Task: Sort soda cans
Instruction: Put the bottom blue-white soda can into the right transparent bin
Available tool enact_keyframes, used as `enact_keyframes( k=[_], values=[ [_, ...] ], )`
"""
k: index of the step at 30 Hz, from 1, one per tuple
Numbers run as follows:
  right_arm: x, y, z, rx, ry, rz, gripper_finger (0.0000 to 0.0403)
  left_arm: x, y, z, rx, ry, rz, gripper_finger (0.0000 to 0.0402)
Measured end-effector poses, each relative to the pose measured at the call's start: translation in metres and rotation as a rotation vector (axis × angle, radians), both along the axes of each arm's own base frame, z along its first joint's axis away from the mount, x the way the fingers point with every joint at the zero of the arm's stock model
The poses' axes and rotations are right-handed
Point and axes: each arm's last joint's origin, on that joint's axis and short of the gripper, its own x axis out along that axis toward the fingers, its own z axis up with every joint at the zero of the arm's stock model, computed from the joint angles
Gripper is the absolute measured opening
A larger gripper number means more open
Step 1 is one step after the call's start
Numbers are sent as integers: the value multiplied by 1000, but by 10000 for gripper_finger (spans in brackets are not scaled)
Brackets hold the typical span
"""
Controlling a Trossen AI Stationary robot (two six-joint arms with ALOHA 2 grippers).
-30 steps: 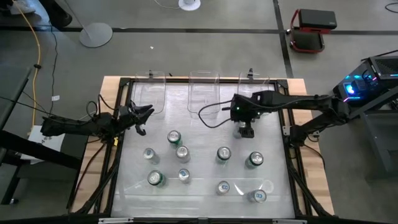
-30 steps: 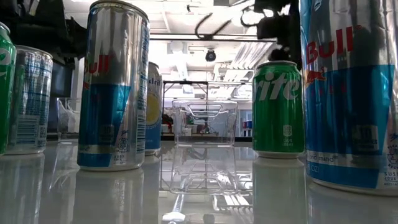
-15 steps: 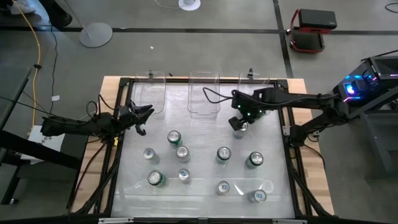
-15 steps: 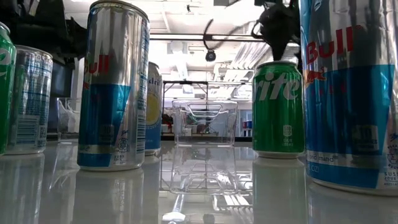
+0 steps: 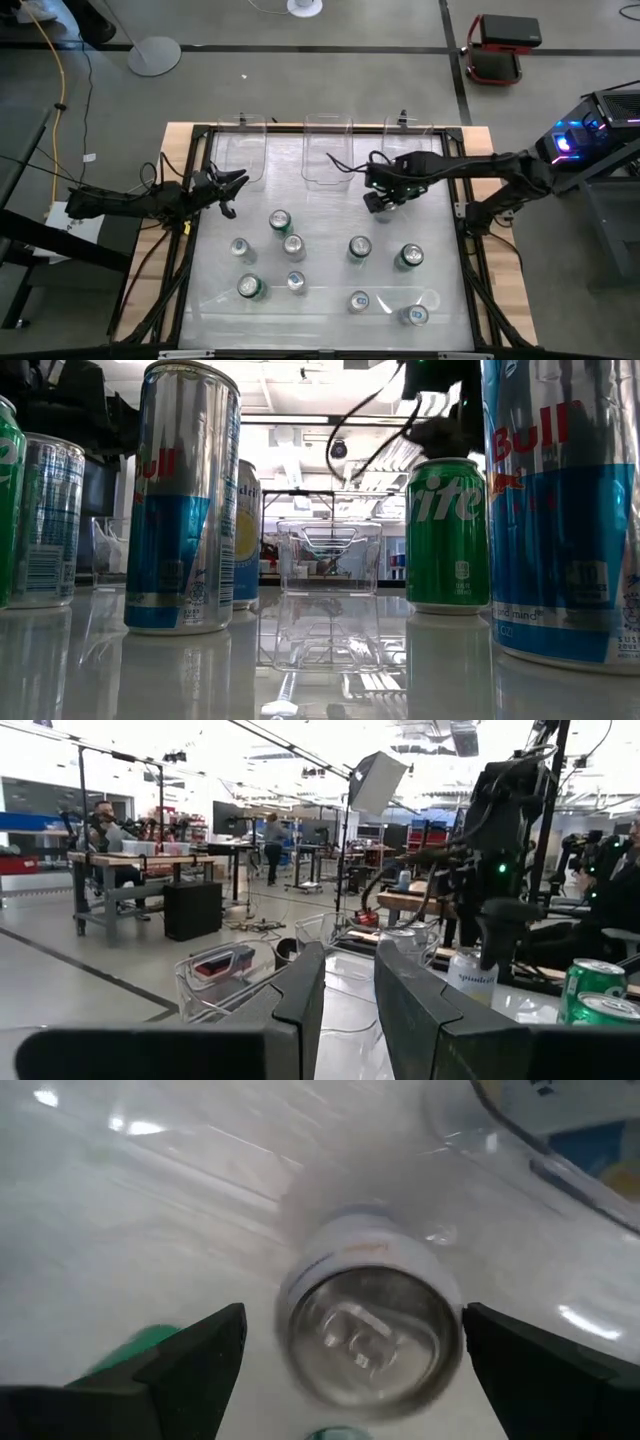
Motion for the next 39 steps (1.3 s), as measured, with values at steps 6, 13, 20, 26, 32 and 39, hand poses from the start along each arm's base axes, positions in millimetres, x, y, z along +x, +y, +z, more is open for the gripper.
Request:
enact_keyframes(
  k=[6, 13, 20, 26, 32, 39],
  values=[
    [11, -2, -21, 0, 85, 85, 358, 0, 0, 0, -1, -1, 0, 78],
    [17, -3, -31, -27, 121, 240, 354, 0, 0, 0, -21, -11, -3, 78],
    [17, -3, -31, -43, 138, 458, 308, 0, 0, 0, -23, -12, -3, 78],
    [19, -1, -32, -56, 129, 578, 299, 0, 0, -1, -25, -5, -4, 78],
    [17, 11, -4, -87, 88, 709, 290, 0, 0, -1, -25, -5, -3, 78],
    [11, 21, 91, -377, 15, 744, 289, 0, 0, -1, -25, -6, -3, 78]
  ],
)
